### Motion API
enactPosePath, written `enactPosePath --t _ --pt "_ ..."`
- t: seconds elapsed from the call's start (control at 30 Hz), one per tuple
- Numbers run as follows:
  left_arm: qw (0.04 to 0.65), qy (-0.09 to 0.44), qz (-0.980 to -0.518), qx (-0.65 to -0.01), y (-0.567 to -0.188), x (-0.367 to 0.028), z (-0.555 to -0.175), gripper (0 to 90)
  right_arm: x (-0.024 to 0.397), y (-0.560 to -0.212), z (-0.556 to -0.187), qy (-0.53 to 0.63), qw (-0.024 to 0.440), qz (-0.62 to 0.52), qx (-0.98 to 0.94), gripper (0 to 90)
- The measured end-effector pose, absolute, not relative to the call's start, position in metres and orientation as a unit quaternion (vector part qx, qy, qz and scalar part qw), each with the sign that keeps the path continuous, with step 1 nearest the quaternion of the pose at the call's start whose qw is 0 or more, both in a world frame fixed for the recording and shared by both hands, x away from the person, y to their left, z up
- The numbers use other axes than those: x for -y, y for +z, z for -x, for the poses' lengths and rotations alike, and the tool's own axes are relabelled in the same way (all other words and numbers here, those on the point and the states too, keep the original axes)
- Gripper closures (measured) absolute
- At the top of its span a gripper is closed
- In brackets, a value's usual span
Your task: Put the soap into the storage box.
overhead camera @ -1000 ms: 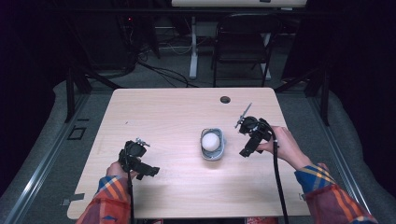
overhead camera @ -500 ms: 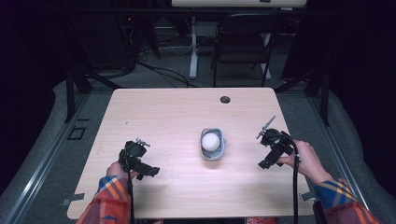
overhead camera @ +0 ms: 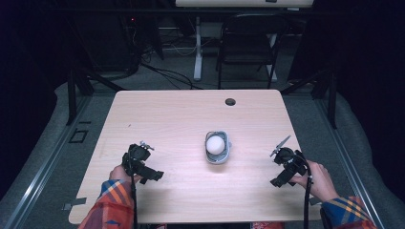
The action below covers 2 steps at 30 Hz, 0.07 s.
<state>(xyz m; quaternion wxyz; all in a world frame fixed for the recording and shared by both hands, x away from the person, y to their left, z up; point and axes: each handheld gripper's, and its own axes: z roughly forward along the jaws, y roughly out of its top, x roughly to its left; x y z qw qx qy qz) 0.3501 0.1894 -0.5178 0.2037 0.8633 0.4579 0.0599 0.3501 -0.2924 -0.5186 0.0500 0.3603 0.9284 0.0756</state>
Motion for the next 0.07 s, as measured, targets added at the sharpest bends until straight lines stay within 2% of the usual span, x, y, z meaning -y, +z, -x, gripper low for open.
enactPosePath --t 0.07 --pt "0.204 0.061 -0.863 -0.458 -0.518 -0.1895 -0.35 0.0 0.2928 -0.5207 -0.3514 0.081 0.05 -0.365 -0.926 0.0"
